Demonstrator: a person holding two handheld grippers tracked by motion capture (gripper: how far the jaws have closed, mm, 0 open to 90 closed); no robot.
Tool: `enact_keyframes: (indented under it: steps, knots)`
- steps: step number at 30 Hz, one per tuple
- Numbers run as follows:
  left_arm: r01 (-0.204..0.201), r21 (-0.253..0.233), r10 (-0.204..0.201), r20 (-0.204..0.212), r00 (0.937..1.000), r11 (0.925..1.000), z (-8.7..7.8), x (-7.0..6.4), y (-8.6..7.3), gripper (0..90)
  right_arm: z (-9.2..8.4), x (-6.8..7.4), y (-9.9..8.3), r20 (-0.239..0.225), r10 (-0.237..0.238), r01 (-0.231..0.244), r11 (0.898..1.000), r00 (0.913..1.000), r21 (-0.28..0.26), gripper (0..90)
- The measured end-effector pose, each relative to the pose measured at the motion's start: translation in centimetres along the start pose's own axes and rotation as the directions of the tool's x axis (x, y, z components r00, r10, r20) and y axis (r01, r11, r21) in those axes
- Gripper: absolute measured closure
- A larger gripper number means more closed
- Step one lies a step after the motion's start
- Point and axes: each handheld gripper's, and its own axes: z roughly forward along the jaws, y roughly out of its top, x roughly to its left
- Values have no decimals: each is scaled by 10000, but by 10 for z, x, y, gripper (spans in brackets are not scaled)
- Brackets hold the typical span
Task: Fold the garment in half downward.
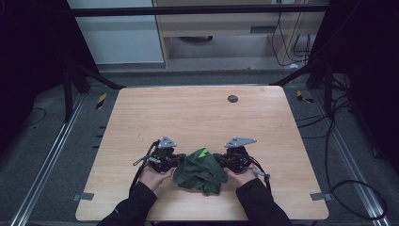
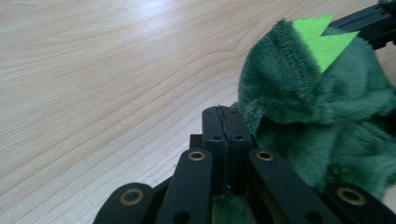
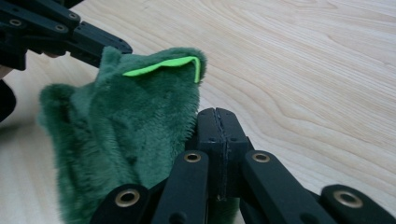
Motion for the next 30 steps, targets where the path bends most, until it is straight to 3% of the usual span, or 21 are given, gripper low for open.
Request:
enact_keyframes:
  steps: [16, 30]
  knots:
    - [-525, -303, 548, 789, 9954, 9982, -28, -24, -7, 899, -19, 18, -3, -601, -353, 335, 9990, 9976, -308, 898]
    - [-756, -206, 774, 1121, 9907, 9969, -38, -40, -22, 898, -32, 26, -13, -858, -387, 360, 9988, 9956, -324, 898]
